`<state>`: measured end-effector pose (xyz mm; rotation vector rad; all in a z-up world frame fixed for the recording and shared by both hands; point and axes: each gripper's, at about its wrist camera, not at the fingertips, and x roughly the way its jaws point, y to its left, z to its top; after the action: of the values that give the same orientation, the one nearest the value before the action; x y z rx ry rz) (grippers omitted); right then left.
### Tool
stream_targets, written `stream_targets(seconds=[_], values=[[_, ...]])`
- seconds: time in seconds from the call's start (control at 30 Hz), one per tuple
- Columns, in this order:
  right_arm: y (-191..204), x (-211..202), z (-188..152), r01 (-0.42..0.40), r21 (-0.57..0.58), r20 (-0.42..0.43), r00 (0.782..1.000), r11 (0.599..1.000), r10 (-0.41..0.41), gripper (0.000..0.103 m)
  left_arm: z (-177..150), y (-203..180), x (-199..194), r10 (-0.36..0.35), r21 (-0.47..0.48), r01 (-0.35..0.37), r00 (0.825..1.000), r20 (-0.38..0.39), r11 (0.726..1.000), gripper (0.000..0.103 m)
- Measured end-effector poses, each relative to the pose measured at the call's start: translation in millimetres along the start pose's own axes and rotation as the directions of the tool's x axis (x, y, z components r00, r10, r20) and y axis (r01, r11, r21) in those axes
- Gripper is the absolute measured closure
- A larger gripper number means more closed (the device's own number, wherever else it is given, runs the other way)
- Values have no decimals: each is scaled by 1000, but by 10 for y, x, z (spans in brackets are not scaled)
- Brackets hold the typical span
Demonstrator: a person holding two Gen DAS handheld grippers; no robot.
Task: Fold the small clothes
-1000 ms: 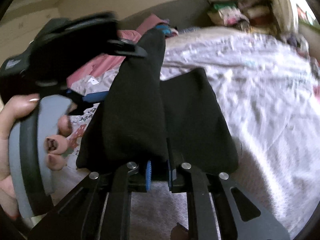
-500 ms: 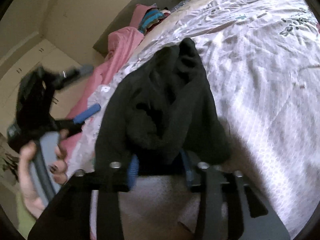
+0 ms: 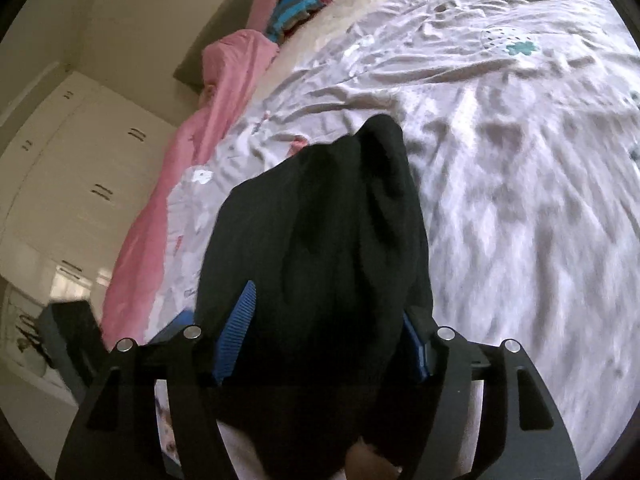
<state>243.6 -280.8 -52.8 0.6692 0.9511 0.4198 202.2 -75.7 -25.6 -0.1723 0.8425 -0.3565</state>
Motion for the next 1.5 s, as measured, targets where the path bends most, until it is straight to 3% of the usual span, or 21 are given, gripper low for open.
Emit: stream_targets(seconds=[0.17, 0.23, 0.33, 0.47, 0.53, 0.63, 0.77, 1.2, 1.5], values=[[163, 191, 221, 83, -81, -3, 996, 993, -84, 55, -27, -32, 49, 10, 44, -10, 1000, -1, 999, 10], [238, 247, 259, 106, -125, -1, 994, 986, -107, 80, -34, -40, 56, 6, 49, -7, 1000, 1, 999, 10], [437, 260, 290, 130, -220, 19, 991, 967, -129, 83, -28, -41, 40, 8, 58, -9, 1000, 9, 998, 10], [501, 36, 346, 56, -272, 98, 995, 961, -31, 84, -27, -1, 29, -20, 43, 19, 1000, 8, 999, 10], [353, 71, 364, 83, -247, 88, 994, 966, -63, 84, -43, 33, 70, -53, 25, 53, 998, -20, 998, 10], [75, 176, 293, 107, -192, 41, 994, 975, -101, 84, -94, 16, 121, -44, 36, 45, 998, -37, 998, 10], [-102, 164, 192, 92, -127, 54, 995, 988, -85, 79, -142, 46, 139, -53, 25, 54, 997, -50, 998, 10], [113, -92, -78, 293, -177, 142, 952, 940, -271, 63, -171, 57, 44, -43, 45, 45, 998, -42, 998, 10], [215, -391, -287, 346, -178, 193, 930, 921, -312, 52, -190, 13, -91, -40, 66, 42, 999, -34, 997, 10]])
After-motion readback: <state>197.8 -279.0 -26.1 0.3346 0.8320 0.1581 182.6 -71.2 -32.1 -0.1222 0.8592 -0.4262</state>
